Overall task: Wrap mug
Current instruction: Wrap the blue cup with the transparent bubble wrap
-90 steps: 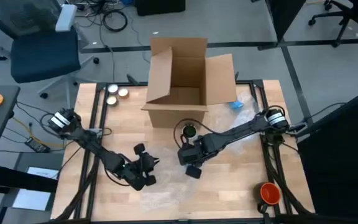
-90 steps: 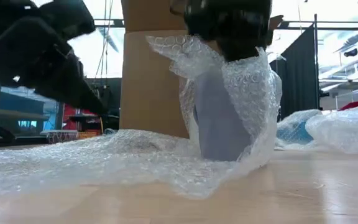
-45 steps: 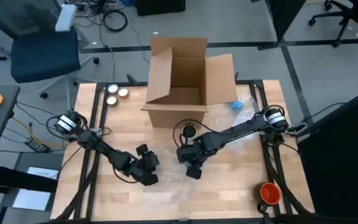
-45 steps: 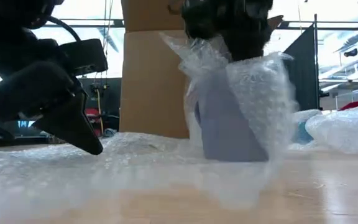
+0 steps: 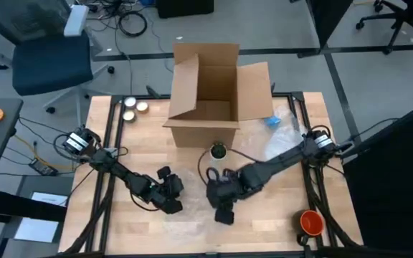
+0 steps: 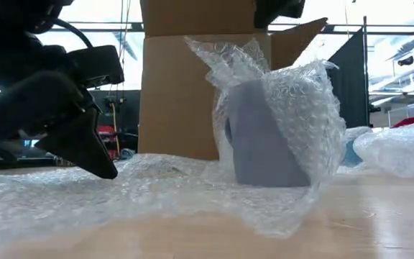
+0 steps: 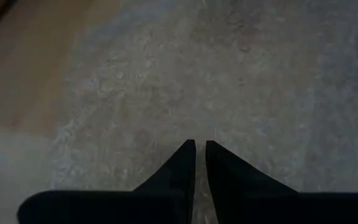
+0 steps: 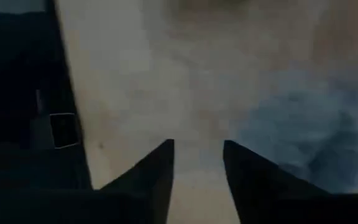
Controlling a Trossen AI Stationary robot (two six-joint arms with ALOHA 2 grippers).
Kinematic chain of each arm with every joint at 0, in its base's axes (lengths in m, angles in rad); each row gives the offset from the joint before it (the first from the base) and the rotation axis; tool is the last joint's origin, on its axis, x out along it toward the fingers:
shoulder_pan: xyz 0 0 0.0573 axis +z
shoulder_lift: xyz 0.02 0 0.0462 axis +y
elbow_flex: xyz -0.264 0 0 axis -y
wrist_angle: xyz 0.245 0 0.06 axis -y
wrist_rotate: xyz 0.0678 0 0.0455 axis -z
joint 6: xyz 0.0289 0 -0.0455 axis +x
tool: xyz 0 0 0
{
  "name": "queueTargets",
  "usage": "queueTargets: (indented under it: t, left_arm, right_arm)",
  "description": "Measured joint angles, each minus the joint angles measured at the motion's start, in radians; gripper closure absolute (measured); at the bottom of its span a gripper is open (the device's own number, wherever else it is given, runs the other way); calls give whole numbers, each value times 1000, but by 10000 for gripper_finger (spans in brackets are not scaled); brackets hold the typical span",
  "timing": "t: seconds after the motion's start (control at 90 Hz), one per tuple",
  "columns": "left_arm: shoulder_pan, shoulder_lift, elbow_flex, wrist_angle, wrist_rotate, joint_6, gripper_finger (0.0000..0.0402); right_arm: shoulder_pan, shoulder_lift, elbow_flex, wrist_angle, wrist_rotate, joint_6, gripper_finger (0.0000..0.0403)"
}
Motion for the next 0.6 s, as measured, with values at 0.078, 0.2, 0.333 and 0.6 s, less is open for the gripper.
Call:
queueTargets:
  t: [0.078, 0.2, 0.333, 0.6]
  left_arm:
    - [0, 0, 0, 1, 1, 0, 379]
    - [3, 0, 0, 1, 1, 4, 379]
    - [11, 0, 0, -4, 0, 5, 379]
    - [12, 0, 0, -8, 0, 8, 379]
  right_arm:
    - [14, 1, -12, -25, 82, -14, 236]
    - [19, 0, -41, -29, 105, -61, 210]
    - [20, 0, -109, 39, 79, -65, 196]
    - [-24, 0, -244, 156, 79, -76, 220]
